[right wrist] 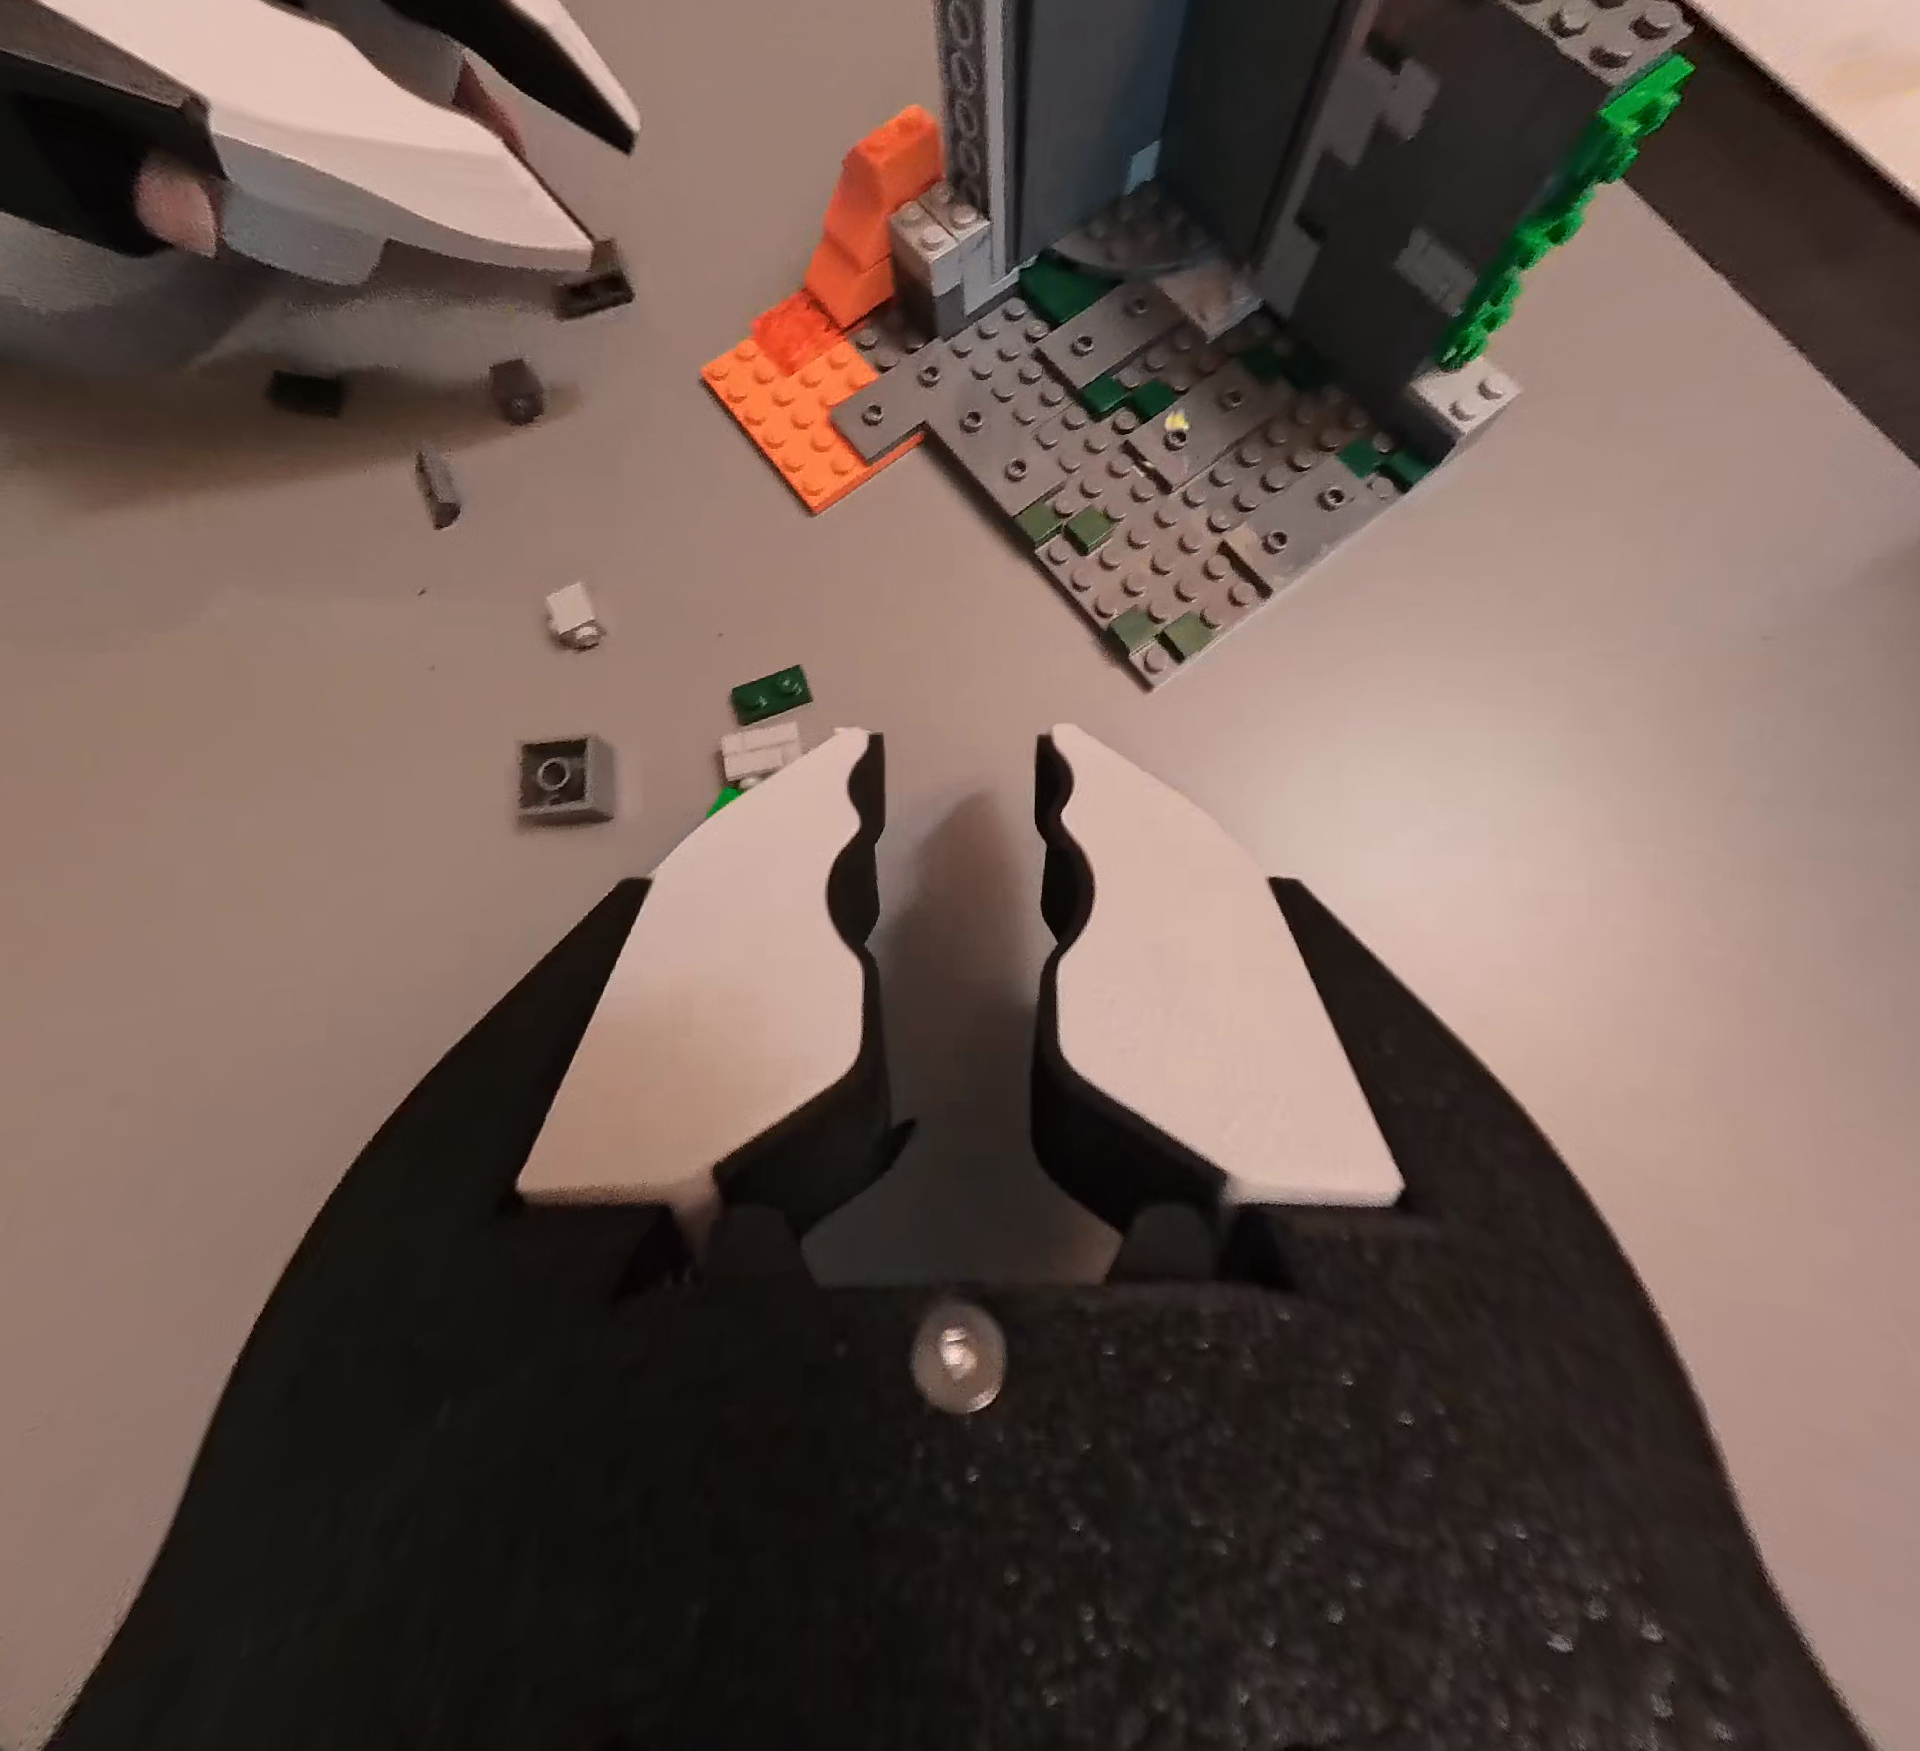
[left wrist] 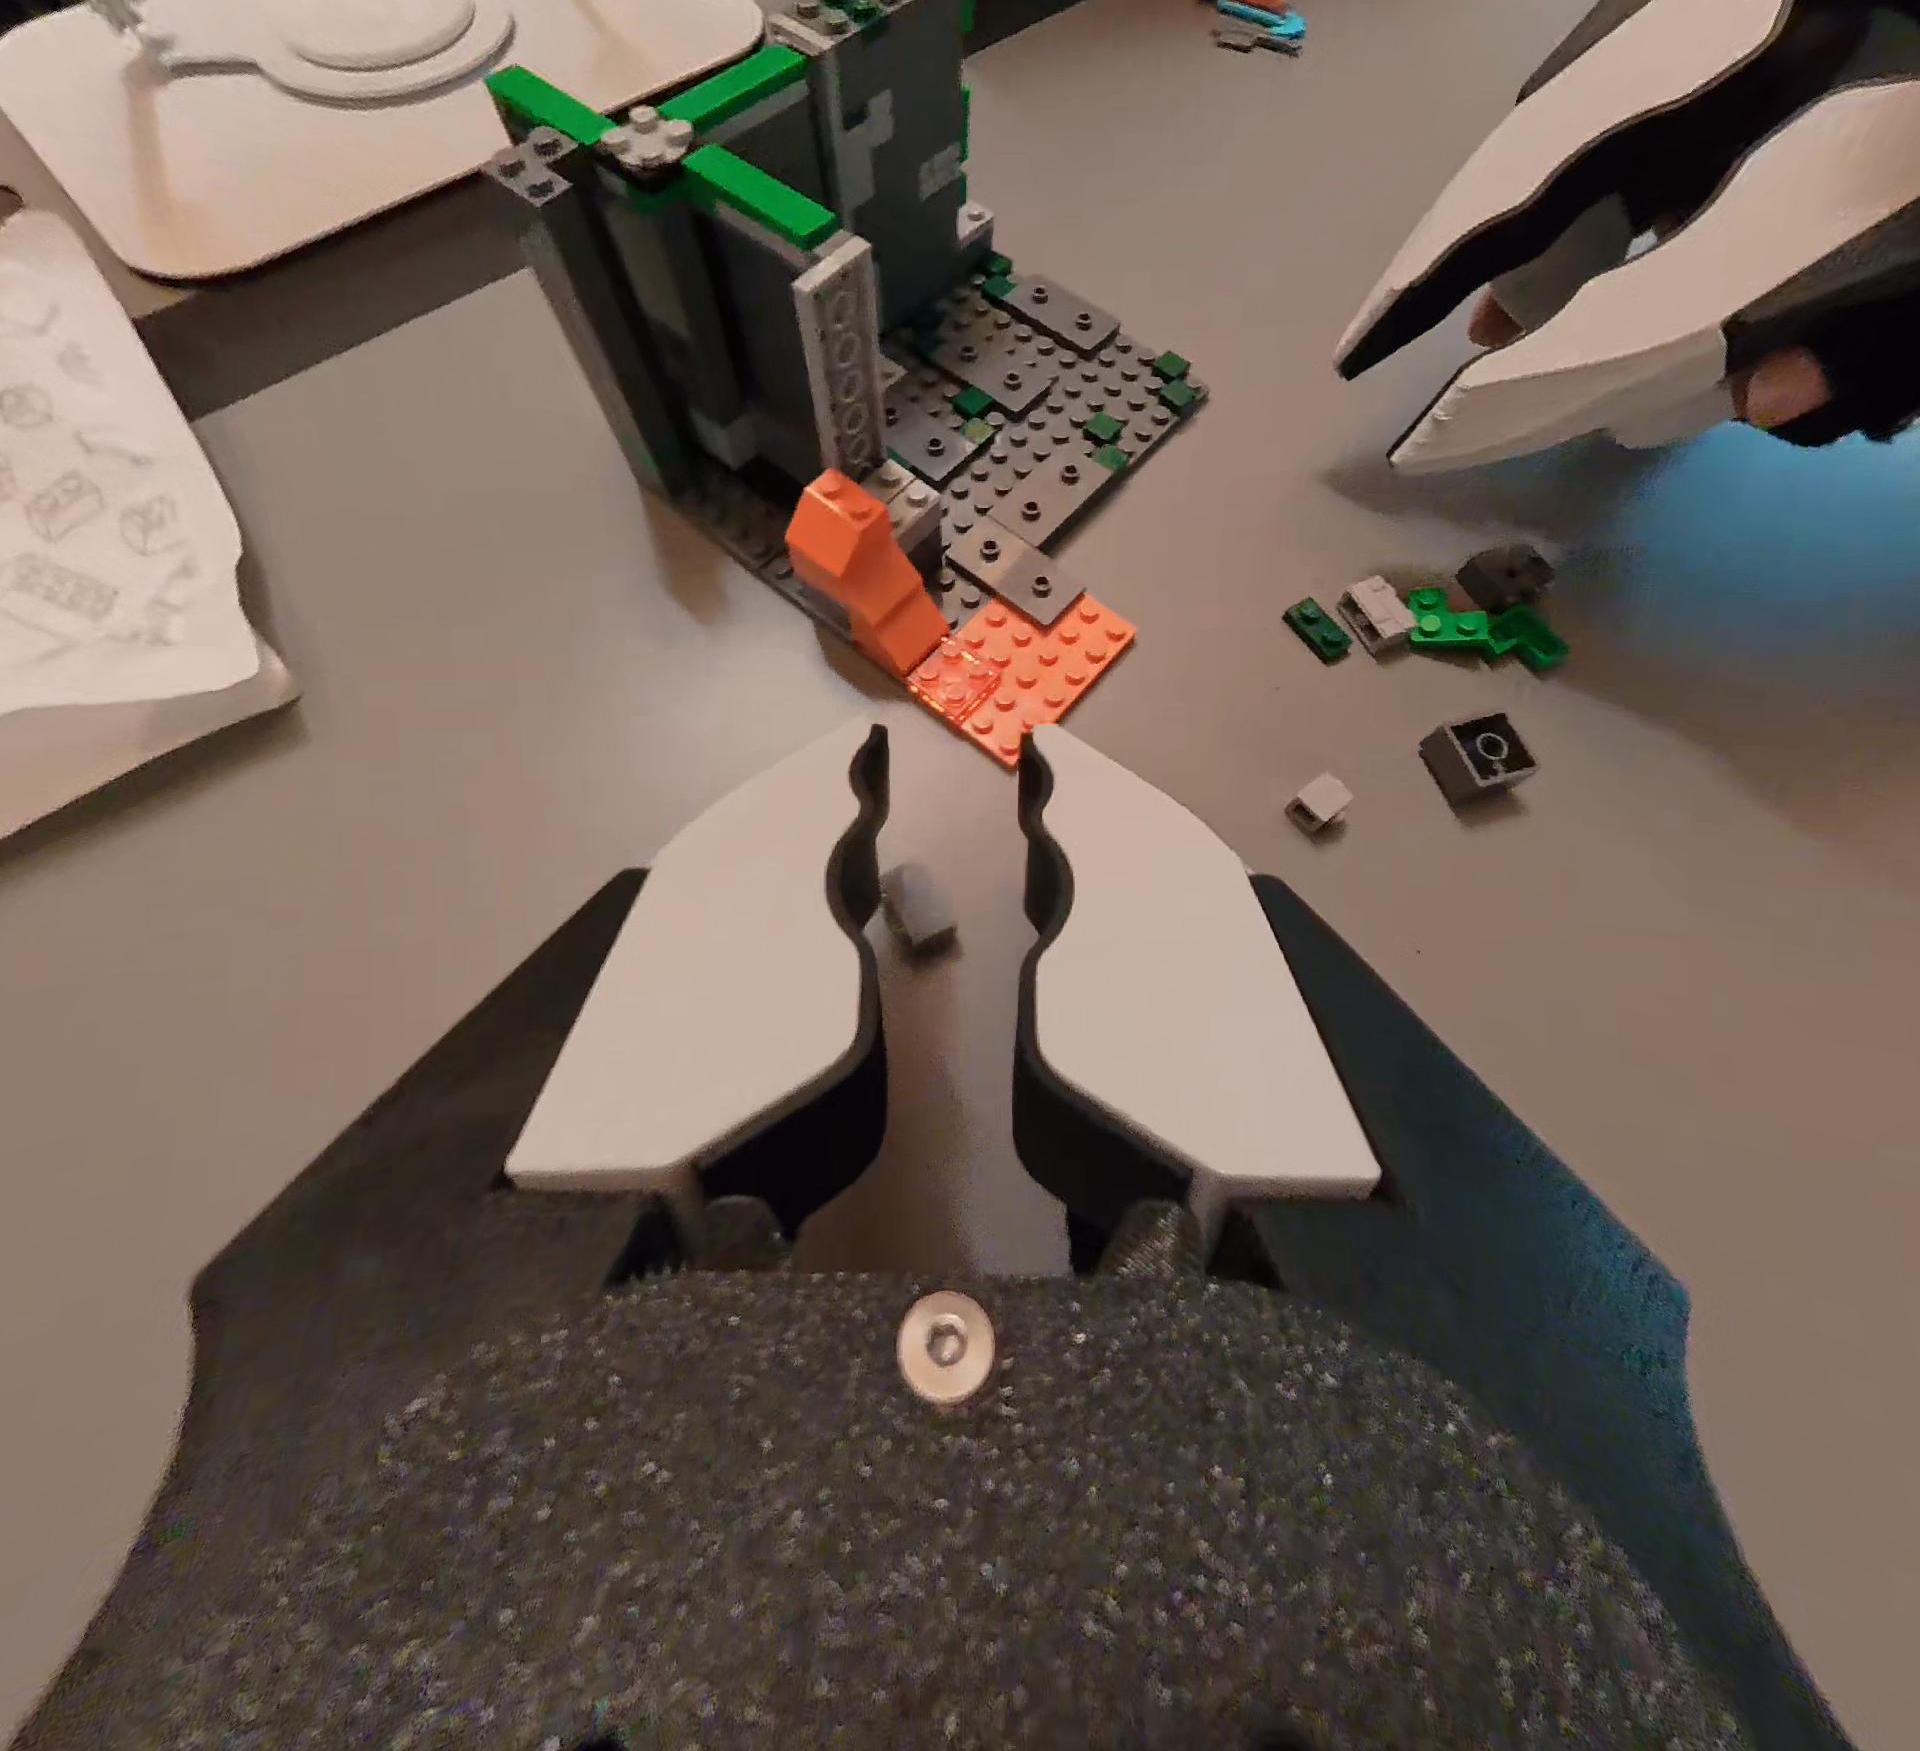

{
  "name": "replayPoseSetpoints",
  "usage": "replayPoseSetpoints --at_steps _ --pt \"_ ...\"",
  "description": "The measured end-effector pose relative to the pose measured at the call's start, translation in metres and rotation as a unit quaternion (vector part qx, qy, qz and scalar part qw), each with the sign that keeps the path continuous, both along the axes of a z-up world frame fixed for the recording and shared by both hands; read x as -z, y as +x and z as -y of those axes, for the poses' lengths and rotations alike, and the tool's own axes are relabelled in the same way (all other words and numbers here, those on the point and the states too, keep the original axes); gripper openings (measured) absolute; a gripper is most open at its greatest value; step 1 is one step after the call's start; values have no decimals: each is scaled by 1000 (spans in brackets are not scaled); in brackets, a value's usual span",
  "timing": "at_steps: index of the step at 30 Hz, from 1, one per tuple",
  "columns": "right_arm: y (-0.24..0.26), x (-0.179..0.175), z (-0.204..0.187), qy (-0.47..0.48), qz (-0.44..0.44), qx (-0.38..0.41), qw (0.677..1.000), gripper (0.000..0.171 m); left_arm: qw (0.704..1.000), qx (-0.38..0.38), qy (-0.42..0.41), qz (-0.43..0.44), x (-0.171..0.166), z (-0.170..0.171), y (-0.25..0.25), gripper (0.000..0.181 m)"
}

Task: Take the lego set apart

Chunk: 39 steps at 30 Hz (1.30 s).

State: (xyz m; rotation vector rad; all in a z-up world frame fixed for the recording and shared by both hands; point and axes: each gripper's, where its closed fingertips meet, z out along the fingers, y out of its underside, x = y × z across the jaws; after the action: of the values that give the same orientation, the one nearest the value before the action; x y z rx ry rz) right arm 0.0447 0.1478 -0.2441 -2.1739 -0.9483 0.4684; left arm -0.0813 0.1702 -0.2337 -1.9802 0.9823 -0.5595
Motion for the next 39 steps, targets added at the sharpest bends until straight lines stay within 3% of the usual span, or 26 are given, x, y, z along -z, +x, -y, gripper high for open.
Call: replayPoseSetpoints --at_steps 3,9,16,21,28,35,39 --pt "-3 2 -5 11 5 4 1000 26 1000 11 20 -8 1 0 -1 0" --pt "-19 -10 -17 52 -8 20 998 25 996 17 77 -49 5 -6 -5 0" --pt "-54 -34 -33 88 -31 30 995 24 999 -9 44 -23 -2 -9 -6 9" --pt "-67 -31 -48 98 -1 54 994 24 999 -10 42 -21 -2 -8 -7 13" --pt "-80 -45 -73 83 -84 100 988 32 998 4 54 -41 7 -8 -7 8" --pt "-84 -44 -86 90 -88 130 984 33 997 0 68 -35 1 -10 -9 6" --pt "-68 -73 -94 110 -123 124 978 30 997 -4 72 -33 -2 -11 -12 4"
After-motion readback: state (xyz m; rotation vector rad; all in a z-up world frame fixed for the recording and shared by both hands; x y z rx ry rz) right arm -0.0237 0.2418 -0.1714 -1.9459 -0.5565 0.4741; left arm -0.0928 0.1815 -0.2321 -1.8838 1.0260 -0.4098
